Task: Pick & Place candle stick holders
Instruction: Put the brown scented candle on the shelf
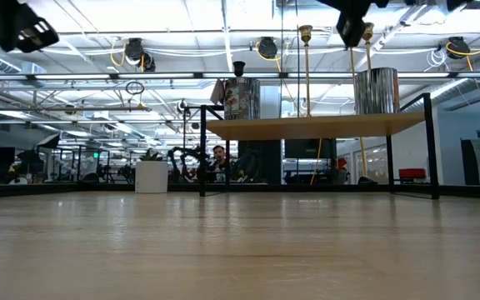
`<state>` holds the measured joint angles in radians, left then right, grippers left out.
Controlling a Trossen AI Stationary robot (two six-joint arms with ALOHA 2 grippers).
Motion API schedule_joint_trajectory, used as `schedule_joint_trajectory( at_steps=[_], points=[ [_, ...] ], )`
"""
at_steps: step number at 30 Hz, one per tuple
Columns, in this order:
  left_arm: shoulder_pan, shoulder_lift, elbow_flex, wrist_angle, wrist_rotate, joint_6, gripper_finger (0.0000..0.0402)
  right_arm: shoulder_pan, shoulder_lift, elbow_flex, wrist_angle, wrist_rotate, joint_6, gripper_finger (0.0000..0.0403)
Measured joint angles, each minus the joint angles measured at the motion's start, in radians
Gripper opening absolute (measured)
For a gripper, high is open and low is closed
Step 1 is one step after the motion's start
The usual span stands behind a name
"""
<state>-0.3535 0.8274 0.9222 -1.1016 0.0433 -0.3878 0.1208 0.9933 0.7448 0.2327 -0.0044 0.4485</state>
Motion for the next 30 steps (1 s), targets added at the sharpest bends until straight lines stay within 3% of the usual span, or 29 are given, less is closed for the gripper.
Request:
schedule_joint_trajectory(
  at_steps=[5, 13, 19, 30],
  points=[
    [-0.085, 0.067, -0.016, 0.001, 0.030, -0.101, 0.0081, 0.069, 0.025, -0.098, 0.175, 0.002, -0.058, 0.0109],
    [-0.252, 0.149, -0.108, 0.071, 0.056, -0.359, 0.0081, 0.158, 0.131, -0.117, 0.231, 0.004, -0.120, 0.0109],
    [-0.362, 0.205, -0.156, 0.297, 0.032, -0.382, 0.0081, 0.189, 0.265, -0.118, 0.348, 0.001, -0.120, 0.0109],
    [-0.556, 0.351, -0.157, 0.357, -0.013, -0.456, 0.0081, 0.275, 0.348, -0.118, 0.534, 0.000, -0.129, 0.0109]
  ],
)
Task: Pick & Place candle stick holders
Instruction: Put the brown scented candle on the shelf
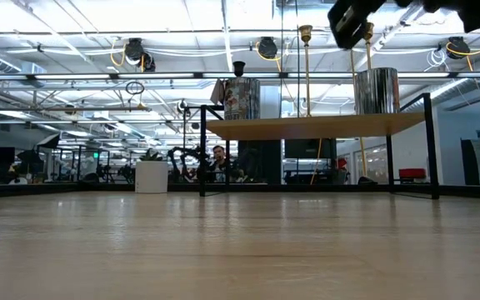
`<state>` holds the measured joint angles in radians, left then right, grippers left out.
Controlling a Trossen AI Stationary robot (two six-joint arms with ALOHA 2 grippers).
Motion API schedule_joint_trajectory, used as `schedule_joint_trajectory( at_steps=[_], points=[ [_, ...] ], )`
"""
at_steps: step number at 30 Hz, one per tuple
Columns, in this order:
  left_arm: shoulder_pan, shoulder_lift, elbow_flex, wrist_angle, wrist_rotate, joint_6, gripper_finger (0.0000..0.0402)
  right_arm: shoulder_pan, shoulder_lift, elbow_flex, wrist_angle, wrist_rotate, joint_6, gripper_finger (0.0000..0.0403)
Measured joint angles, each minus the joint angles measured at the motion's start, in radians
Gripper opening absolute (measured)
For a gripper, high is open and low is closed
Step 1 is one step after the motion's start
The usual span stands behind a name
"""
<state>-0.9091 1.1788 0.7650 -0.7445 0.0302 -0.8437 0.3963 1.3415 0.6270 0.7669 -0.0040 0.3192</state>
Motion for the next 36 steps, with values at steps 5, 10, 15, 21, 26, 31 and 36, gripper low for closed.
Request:
schedule_joint_trajectory(
  at_steps=[5, 10, 15, 21, 26, 31, 36],
  points=[
    [-0.042, 0.038, 0.000, -0.001, -0.045, 0.009, 0.0081, 0.037, 0.000, 0.000, 0.064, 0.001, -0.061, 0.0109],
    [-0.044, 0.083, 0.002, -0.001, -0.059, 0.016, 0.0081, 0.056, 0.000, 0.000, 0.081, 0.002, -0.115, 0.0109],
    [-0.043, 0.101, 0.005, 0.007, -0.058, 0.123, 0.0060, 0.055, 0.000, 0.000, 0.081, 0.004, -0.125, 0.0109],
    [0.007, 0.071, 0.009, -0.001, -0.079, 0.212, 0.0010, 0.055, 0.000, 0.000, 0.081, 0.006, -0.124, 0.0109],
    [0.104, 0.063, 0.066, 0.019, -0.187, 0.304, 0.0005, 0.055, 0.000, 0.000, 0.072, 0.006, -0.129, 0.0109],
    [0.285, 0.063, 0.184, 0.018, -0.246, 0.456, 0.0006, 0.055, 0.000, 0.000, 0.018, 0.006, -0.130, 0.0109],
    [0.484, 0.065, 0.304, 0.010, -0.244, 0.556, 0.0006, 0.055, 0.000, 0.000, -0.133, 0.004, -0.124, 0.0109]
  ],
)
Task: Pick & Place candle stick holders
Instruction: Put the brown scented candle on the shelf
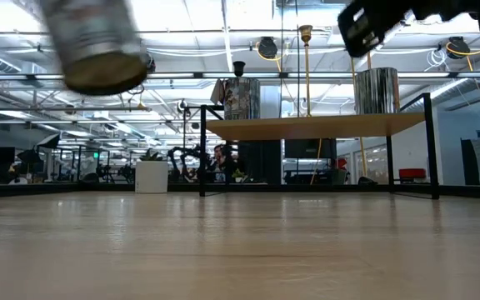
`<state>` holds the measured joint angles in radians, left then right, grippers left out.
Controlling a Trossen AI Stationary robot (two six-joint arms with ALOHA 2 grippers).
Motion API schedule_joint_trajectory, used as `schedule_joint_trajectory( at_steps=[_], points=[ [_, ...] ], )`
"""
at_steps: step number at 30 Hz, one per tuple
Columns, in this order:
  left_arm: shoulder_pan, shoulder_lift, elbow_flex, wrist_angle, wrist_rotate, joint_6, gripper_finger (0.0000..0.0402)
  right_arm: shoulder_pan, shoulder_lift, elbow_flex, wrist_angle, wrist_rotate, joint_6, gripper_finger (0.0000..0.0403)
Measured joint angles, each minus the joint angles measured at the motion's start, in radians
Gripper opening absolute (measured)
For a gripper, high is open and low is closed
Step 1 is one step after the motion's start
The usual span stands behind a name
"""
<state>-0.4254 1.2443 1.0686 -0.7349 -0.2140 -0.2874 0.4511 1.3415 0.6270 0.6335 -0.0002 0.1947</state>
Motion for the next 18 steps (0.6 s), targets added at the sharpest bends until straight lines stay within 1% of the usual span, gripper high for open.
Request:
schedule_joint_trajectory(
  at_steps=[3, 7, 12, 14, 18],
  points=[
    [0.105, 0.021, 0.071, 0.004, 0.008, 0.089, 0.0004, 0.005, 0.000, 0.000, -0.094, 0.000, 0.001, 0.0109],
    [0.215, 0.078, 0.186, -0.005, 0.022, 0.160, 0.0004, 0.009, 0.000, 0.000, -0.148, 0.003, 0.000, 0.0109],
    [0.316, 0.223, 0.366, -0.103, 0.031, 0.299, 0.0004, 0.009, -0.009, 0.000, -0.193, 0.003, 0.027, 0.0109],
    [0.351, 0.287, 0.442, -0.104, 0.040, 0.330, 0.0003, 0.009, -0.014, 0.000, -0.228, 0.000, 0.064, 0.0109],
    [0.417, 0.394, 0.585, -0.094, 0.061, 0.382, 0.0003, 0.009, -0.019, -0.001, -0.284, -0.001, 0.087, 0.0109]
  ],
)
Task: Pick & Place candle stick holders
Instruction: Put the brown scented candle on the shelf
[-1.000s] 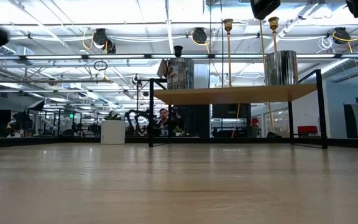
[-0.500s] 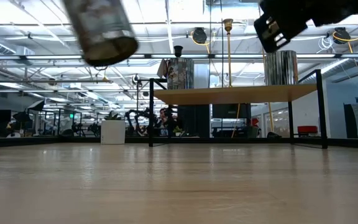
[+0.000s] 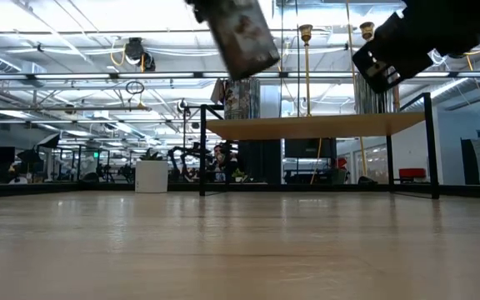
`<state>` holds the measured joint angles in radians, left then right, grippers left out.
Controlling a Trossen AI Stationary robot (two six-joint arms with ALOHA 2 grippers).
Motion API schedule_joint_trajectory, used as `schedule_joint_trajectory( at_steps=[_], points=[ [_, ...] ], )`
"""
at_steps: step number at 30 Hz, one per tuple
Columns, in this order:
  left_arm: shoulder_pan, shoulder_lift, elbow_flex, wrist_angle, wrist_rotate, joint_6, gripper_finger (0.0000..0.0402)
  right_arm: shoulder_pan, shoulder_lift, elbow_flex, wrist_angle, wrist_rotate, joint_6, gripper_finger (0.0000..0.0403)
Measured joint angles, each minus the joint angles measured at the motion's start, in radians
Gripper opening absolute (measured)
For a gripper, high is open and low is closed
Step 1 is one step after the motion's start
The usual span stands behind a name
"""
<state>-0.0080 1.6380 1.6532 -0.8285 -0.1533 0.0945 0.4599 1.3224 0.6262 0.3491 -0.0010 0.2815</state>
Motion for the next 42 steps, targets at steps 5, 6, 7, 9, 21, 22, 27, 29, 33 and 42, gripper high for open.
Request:
schedule_joint_trajectory(
  at_steps=[5, 6, 7, 9, 21, 22, 27, 29, 33, 42],
  points=[
    [0.057, 0.129, 0.141, -0.004, -0.004, 0.066, 0.0003, 0.000, 0.000, 0.000, -0.059, 0.000, 0.048, 0.0109],
    [0.066, 0.148, 0.165, 0.003, -0.004, 0.077, 0.0003, 0.000, 0.000, 0.000, -0.074, 0.000, 0.061, 0.0109],
    [0.073, 0.168, 0.188, 0.011, -0.004, 0.087, 0.0002, 0.000, 0.000, 0.000, -0.091, 0.000, 0.073, 0.0109],
    [0.085, 0.205, 0.226, 0.026, -0.012, 0.100, 0.0002, 0.000, 0.000, 0.000, -0.126, -0.001, 0.084, 0.0109],
    [0.187, 0.388, 0.482, 0.031, -0.083, 0.128, 0.0001, 0.000, 0.000, -0.144, 0.002, 0.000, 0.103, 0.0109],
    [0.197, 0.398, 0.494, 0.029, -0.083, 0.128, 0.0001, 0.000, 0.000, -0.158, 0.029, 0.000, 0.116, 0.0109],
    [0.241, 0.424, 0.505, 0.031, -0.061, 0.089, 0.0001, 0.000, 0.000, -0.206, 0.161, 0.000, 0.138, 0.0109],
    [0.253, 0.439, 0.505, 0.047, -0.060, 0.075, 0.0001, 0.000, 0.000, -0.210, 0.186, 0.000, 0.142, 0.0109],
    [0.267, 0.441, 0.505, 0.059, -0.056, 0.055, 0.0001, 0.000, 0.000, -0.210, 0.189, -0.001, 0.175, 0.0109],
    [0.268, 0.439, 0.498, 0.070, -0.053, 0.056, 0.0011, 0.000, 0.000, -0.210, 0.192, -0.001, 0.194, 0.0109]
  ],
)
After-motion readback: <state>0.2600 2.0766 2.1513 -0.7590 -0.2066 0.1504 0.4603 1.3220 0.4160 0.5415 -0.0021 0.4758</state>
